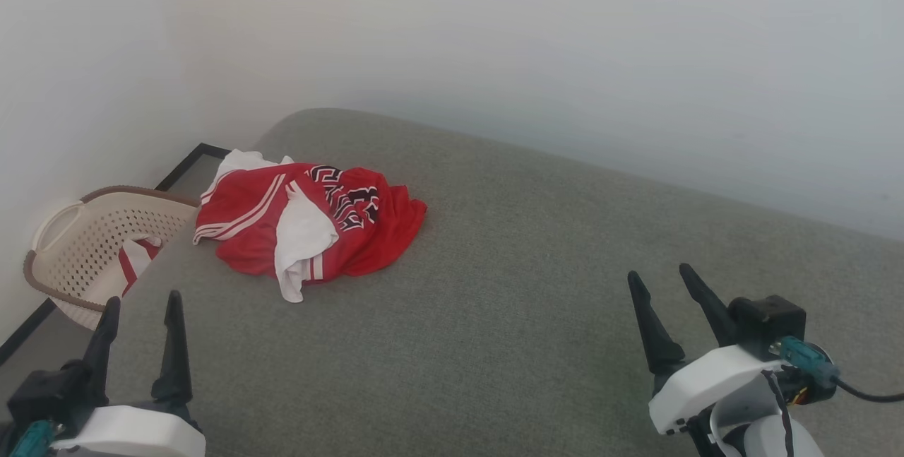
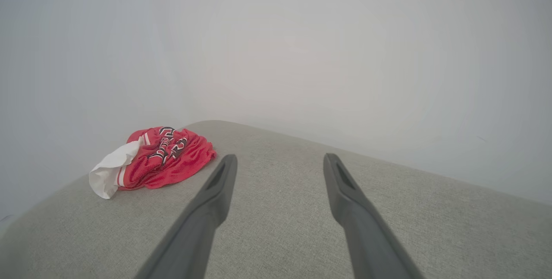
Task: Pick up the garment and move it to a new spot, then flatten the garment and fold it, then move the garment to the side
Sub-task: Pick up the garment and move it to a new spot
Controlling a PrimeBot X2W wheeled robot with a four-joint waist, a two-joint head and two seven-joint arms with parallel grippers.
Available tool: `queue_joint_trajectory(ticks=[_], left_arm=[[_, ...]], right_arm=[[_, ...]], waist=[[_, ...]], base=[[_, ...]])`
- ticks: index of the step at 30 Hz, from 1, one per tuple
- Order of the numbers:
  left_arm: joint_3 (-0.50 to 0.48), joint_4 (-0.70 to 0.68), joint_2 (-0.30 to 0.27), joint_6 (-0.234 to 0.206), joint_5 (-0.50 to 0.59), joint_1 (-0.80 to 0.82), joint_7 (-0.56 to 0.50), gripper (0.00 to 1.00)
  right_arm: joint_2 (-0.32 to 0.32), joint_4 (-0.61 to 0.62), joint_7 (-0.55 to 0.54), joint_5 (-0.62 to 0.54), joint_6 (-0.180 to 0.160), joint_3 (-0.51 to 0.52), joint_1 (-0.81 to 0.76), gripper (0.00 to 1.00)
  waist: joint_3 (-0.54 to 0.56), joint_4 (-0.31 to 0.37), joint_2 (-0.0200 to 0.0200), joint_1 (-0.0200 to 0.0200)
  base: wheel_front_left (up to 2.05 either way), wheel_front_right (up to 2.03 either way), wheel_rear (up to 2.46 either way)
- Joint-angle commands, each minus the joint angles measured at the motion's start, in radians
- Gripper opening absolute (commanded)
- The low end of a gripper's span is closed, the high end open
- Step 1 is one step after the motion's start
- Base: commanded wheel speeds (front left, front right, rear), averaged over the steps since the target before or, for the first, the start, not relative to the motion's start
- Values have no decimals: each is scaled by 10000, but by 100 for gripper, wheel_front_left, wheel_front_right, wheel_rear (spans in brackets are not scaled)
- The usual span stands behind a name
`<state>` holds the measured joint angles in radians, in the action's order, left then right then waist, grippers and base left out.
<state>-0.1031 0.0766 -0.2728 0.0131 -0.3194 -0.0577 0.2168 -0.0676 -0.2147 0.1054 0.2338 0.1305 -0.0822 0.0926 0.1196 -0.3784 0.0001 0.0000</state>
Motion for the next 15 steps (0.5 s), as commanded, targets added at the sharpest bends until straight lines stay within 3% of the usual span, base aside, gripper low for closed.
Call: queue_joint_trajectory(ticks=[1, 6, 15], left_arm=[[-17, -57, 58, -44, -150, -94, -43, 100], [-91, -28, 60, -68, -326, 272, -51, 100], [-282, 573, -428, 148, -554, 1332, -2, 100]], right_arm=[[6, -32, 41, -33, 4, 11, 134, 100], [-51, 4, -17, -78, 4, 90, 195, 100], [-221, 246, -244, -188, 4, 171, 379, 100]], waist=[[-26, 14, -1, 0], [-239, 259, -1, 0], [-780, 1011, -1, 0]], base=[[0, 0, 0], [0, 0, 0], [0, 0, 0]])
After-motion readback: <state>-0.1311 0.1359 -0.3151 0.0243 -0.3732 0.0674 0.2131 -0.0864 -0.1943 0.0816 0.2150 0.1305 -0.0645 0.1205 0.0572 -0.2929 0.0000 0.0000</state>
